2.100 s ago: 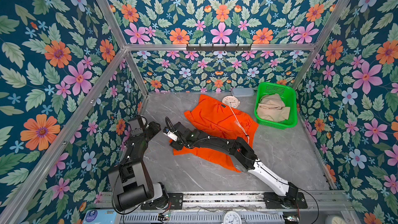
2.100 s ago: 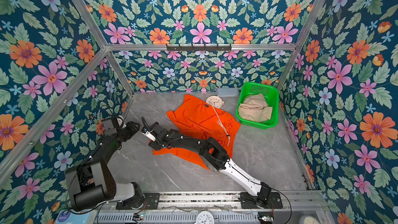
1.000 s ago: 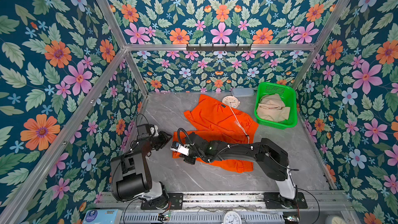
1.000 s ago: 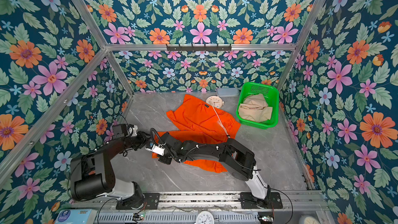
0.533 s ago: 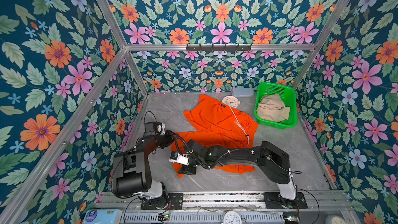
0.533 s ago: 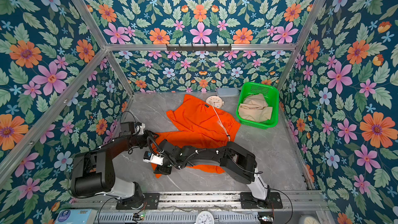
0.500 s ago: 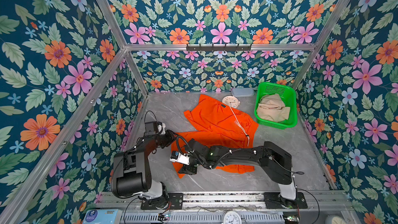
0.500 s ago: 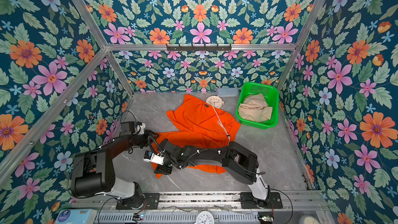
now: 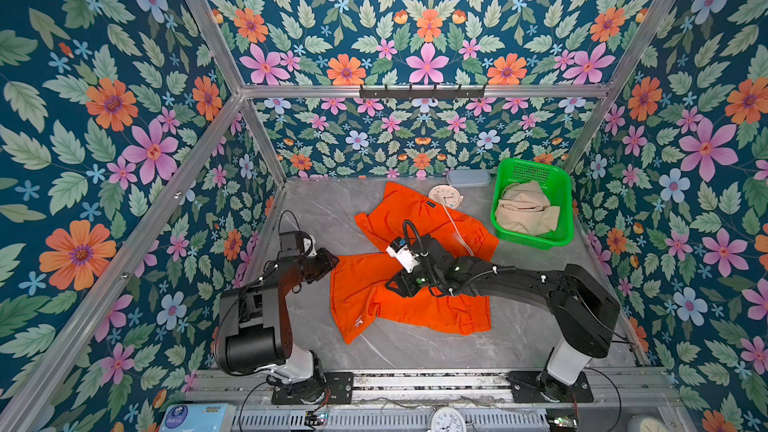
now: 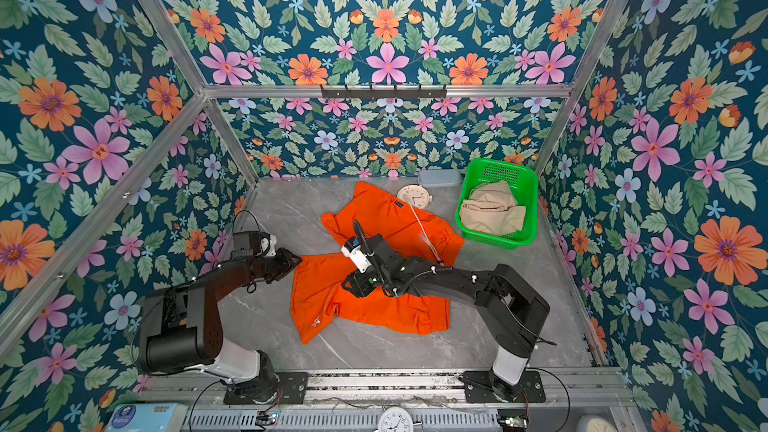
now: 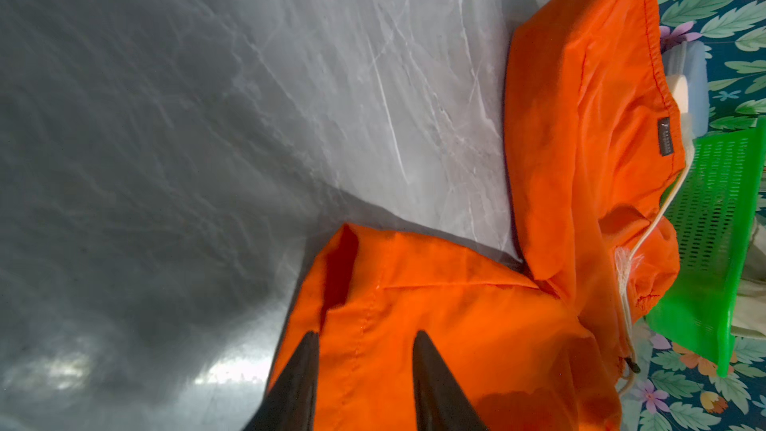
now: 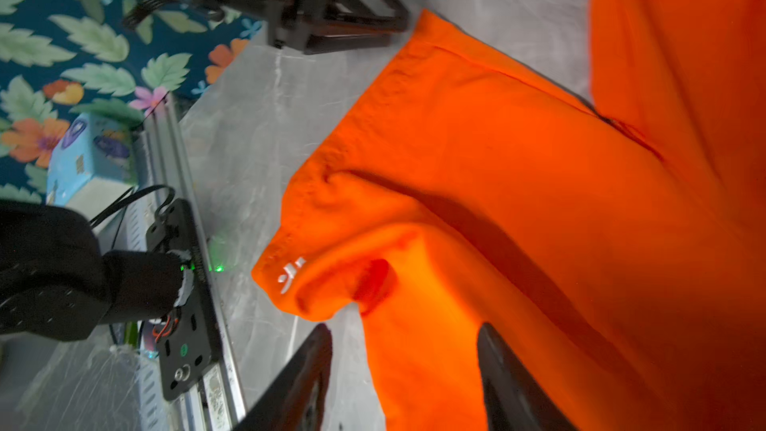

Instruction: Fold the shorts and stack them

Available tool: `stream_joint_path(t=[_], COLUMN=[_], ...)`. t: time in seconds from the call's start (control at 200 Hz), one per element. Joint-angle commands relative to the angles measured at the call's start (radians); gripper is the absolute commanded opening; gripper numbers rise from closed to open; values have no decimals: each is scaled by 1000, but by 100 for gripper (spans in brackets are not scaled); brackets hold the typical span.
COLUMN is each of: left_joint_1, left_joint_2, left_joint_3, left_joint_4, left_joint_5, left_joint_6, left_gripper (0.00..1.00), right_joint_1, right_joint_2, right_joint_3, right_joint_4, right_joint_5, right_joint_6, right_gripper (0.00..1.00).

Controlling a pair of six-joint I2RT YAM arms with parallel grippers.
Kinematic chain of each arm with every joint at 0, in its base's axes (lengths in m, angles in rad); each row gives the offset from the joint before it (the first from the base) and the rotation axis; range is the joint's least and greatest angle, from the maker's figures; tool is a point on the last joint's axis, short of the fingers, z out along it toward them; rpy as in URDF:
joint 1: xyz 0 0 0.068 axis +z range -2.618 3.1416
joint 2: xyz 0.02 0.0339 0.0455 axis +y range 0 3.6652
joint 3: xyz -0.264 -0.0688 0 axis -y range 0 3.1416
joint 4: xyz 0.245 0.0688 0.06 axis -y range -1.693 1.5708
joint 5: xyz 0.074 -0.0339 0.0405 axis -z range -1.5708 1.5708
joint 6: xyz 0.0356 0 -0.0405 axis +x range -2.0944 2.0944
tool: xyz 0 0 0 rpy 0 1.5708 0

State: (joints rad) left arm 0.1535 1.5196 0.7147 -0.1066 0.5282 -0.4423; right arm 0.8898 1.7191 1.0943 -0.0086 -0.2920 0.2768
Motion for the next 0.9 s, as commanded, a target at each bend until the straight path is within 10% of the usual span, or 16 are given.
stream_joint_path(t=[0.0,0.56,0.895], left_joint_1=[0,-34,-34], left_joint_2=[28,127,138], left_joint_3=[20,59,89], left_joint_4=[39,61,40], left_joint_5=[0,28,-15], left_joint_6=[5,-1,23], left_gripper=[38,35,5], right_joint_1=[-58,-200,-204], right_joint_2=[-28,-85,-114], right_joint_3=[-40,-162,-231], right_joint_4=[-32,-164,-194], right_joint_5=[45,145,150], right_joint_6=[135,272,300], right_gripper=[56,56,56])
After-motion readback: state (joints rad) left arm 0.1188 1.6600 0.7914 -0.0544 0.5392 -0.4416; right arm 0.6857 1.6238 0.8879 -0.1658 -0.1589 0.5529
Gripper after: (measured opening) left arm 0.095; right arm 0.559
